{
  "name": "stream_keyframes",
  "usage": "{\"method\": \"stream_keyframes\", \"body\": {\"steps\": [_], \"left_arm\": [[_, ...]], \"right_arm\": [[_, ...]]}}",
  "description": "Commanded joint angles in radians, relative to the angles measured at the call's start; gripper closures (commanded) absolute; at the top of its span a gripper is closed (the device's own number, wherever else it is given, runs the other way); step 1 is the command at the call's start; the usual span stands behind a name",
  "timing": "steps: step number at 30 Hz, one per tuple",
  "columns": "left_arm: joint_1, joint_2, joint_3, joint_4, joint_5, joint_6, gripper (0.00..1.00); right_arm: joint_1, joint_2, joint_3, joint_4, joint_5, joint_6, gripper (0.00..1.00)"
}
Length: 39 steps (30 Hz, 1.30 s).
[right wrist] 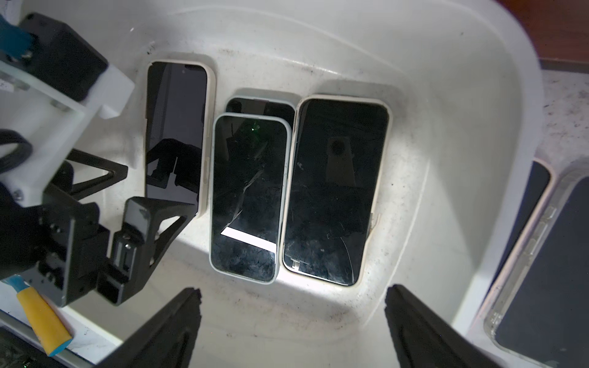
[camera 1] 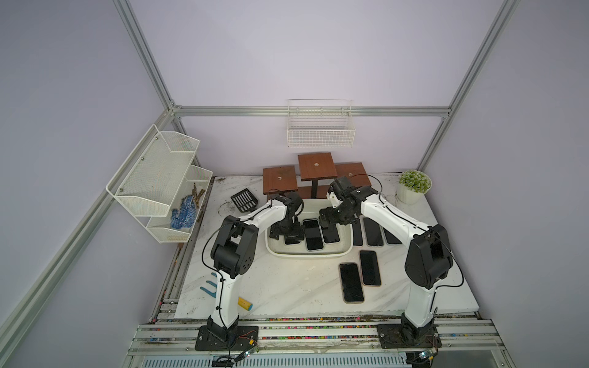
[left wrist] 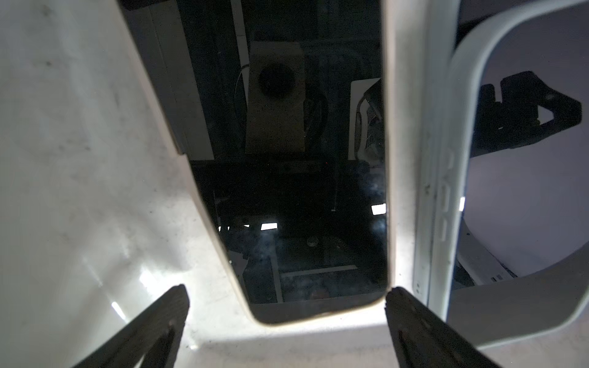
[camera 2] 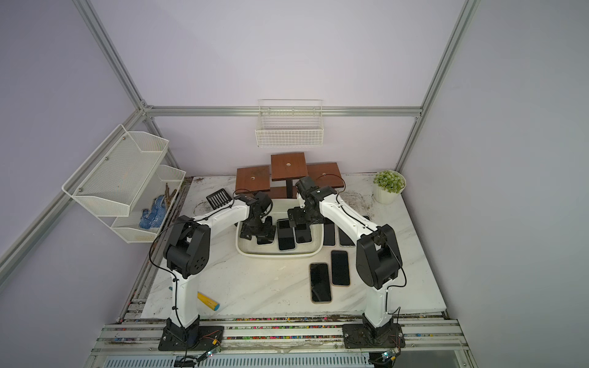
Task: Take the phone out of the storage box
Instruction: Pick up the phone from the storage box.
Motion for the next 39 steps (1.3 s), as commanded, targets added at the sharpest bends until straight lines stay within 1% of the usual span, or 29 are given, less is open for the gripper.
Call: {"method": "stream_keyframes", "body": {"steps": [1, 8, 14, 20, 28, 33, 36, 39], "left_arm": [[-0.005, 0.016, 0.052, -0.006, 0.025, -0.008, 0.0], [-0.004, 0.031, 0.082, 0.004, 0.076, -0.03, 0.0], [-0.002, 0.059, 0.086, -0.01, 0.057, -0.036, 0.0], [0.008, 0.085, 0.088, -0.016, -0.002, -0.055, 0.0], [0.037, 0.098, 0.089, -0.071, -0.137, -0.009, 0.0], [0.069, 0.12, 0.125, -0.059, -0.109, 0.014, 0.0], [0.071, 0.151, 0.18, -0.036, -0.052, 0.064, 0.0], [0.071, 0.193, 0.23, -0.043, -0.053, 0.094, 0.0]], "right_arm": [[-0.01, -0.035, -0.006, 0.03, -0.014, -0.018, 0.04], [-0.02, -0.031, -0.011, 0.031, -0.02, -0.025, 0.04], [-0.024, -0.029, -0.016, 0.033, -0.03, -0.028, 0.04], [-0.026, -0.028, -0.02, 0.033, -0.037, -0.03, 0.04], [-0.028, -0.032, -0.022, 0.033, -0.041, -0.036, 0.04], [-0.027, -0.032, -0.02, 0.035, -0.048, -0.039, 0.04], [-0.027, -0.032, -0.015, 0.034, -0.047, -0.041, 0.04], [-0.028, -0.032, -0.006, 0.025, -0.047, -0.041, 0.04]]}}
